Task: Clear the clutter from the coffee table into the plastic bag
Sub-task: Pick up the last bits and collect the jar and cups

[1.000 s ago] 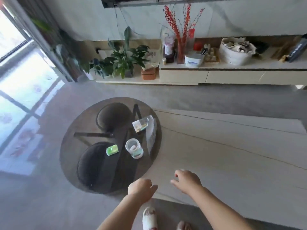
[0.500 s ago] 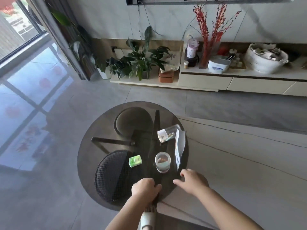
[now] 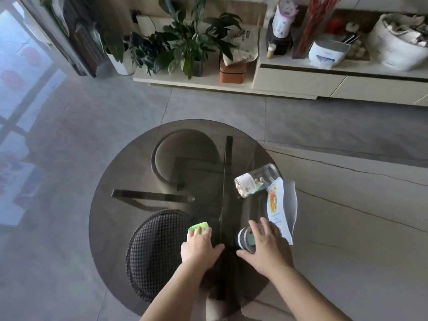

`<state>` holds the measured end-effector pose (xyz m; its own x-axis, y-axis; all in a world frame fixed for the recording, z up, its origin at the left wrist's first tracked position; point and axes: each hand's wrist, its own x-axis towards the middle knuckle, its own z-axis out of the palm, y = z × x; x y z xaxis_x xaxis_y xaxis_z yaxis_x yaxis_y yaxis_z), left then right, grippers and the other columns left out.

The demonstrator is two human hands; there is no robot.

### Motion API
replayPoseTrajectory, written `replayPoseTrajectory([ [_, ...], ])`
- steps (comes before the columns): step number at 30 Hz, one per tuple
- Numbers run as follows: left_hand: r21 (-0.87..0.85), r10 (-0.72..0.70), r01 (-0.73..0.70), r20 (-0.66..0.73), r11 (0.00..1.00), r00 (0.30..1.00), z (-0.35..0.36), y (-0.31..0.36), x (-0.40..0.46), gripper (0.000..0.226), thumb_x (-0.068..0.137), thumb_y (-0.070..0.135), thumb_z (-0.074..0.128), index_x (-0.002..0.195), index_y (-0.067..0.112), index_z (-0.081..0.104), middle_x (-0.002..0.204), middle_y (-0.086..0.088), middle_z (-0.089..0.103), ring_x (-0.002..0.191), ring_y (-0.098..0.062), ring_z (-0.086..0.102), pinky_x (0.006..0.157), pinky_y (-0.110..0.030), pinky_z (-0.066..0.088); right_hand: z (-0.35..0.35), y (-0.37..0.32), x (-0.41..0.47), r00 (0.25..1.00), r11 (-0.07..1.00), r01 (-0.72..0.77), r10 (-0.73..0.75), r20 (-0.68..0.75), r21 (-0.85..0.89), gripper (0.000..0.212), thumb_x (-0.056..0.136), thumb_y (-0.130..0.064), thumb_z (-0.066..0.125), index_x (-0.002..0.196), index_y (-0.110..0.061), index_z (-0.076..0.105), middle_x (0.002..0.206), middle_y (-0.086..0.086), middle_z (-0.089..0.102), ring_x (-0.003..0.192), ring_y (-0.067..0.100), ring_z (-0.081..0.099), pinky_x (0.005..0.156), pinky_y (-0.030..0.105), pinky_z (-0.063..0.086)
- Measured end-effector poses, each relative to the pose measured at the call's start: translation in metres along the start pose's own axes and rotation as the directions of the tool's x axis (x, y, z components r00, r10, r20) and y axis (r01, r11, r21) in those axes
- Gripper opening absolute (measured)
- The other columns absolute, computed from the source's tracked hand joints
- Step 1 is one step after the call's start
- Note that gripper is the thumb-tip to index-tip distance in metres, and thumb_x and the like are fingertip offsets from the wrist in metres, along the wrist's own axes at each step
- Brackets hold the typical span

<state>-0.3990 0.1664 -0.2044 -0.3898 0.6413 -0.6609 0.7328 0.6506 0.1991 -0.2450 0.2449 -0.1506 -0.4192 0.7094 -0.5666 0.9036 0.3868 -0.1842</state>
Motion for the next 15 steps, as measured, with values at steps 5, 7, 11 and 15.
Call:
replayPoseTrajectory([
  [5, 0.017, -0.022, 0.022, 0.054, 1.000, 0.998, 0.019, -0.012, 0.048, 0.073, 0.087, 0.057, 0.052, 0.149, 0.031, 0.024, 0.158, 0.000, 0.015, 0.147, -0.024, 0.008, 0.112, -0.043, 0.031, 0.028, 0.004, 0.037, 0.999, 0.998, -0.033, 0.034, 0.029, -0.054, 0.086, 0.082, -0.056, 0.059, 0.149, -0.034, 0.010, 0.160, 0.003, -0.003, 0.148, 0.029, -0.005, 0.115, 0.049, 0.023],
  [7, 0.048, -0.036, 0.032, 0.088, 0.998, 0.995, 0.029, -0.015, 0.064, 0.072, 0.088, 0.053, 0.054, 0.149, 0.032, 0.023, 0.159, -0.002, 0.012, 0.148, -0.026, 0.005, 0.114, -0.046, 0.027, 0.039, 0.009, 0.045, 0.997, 0.996, -0.063, 0.066, 0.033, -0.069, 0.083, 0.083, -0.052, 0.060, 0.148, -0.036, 0.011, 0.160, 0.003, -0.003, 0.148, 0.030, -0.005, 0.113, 0.050, 0.024],
  [11, 0.057, -0.073, 0.067, 0.107, 0.996, 0.992, 0.050, -0.013, 0.091, 0.071, 0.089, 0.041, 0.059, 0.149, 0.032, 0.023, 0.159, -0.005, 0.010, 0.148, -0.027, 0.002, 0.114, -0.050, 0.025, 0.058, 0.015, 0.050, 0.995, 0.994, -0.104, 0.104, -0.005, 0.015, 0.074, 0.083, -0.038, 0.062, 0.146, -0.037, 0.022, 0.158, 0.005, 0.012, 0.146, 0.029, 0.010, 0.104, 0.045, 0.039],
  [15, 0.088, -0.128, 0.124, 0.045, 0.988, 0.991, 0.069, -0.009, 0.108, 0.066, 0.090, 0.029, 0.061, 0.146, 0.025, 0.026, 0.153, -0.005, 0.023, 0.144, -0.027, 0.014, 0.109, -0.047, 0.033, 0.070, 0.021, 0.054, 0.992, 0.994, -0.071, 0.079, -0.098, 0.079, 0.065, 0.067, -0.029, 0.074, 0.127, -0.031, 0.051, 0.139, 0.008, 0.043, 0.129, 0.033, 0.040, 0.083, 0.046, 0.051],
])
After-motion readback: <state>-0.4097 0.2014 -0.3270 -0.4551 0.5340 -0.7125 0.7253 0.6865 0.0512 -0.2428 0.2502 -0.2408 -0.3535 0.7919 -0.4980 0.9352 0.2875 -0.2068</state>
